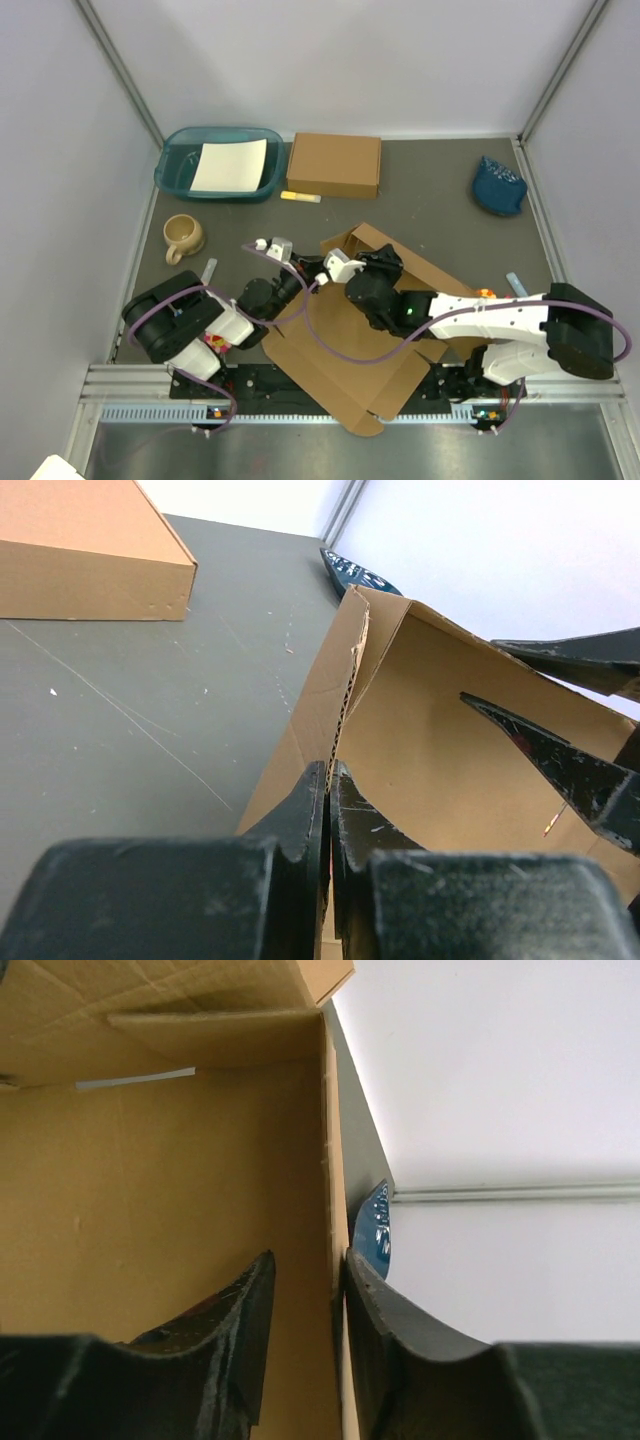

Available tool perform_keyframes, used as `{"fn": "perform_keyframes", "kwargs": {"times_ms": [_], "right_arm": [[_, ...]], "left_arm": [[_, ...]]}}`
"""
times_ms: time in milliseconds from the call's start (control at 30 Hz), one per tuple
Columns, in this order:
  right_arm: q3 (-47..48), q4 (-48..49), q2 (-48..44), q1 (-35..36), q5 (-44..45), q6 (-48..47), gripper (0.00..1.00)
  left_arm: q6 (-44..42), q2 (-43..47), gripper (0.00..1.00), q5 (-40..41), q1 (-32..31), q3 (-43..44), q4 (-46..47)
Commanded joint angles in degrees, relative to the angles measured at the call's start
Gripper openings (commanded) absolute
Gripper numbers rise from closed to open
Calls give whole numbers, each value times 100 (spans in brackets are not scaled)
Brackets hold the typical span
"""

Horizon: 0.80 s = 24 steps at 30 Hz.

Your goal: Fold the paper box

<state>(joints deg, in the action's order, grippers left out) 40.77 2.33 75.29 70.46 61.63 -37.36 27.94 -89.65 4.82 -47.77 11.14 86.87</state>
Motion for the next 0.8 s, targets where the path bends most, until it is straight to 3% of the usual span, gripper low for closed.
{"fn": "perform_keyframes", "kwargs": {"times_ms": [0, 267, 767], "right_arm": [[141, -224, -312, 170, -36, 616, 36], [501, -663, -550, 241, -37, 739, 42], [458, -786, -989, 240, 262, 283, 44]], "left_arm": [[-193, -255, 0, 195, -57, -252, 875], [-351, -290, 0, 256, -75, -270, 875], [-658, -202, 0, 239, -92, -331, 875]]}}
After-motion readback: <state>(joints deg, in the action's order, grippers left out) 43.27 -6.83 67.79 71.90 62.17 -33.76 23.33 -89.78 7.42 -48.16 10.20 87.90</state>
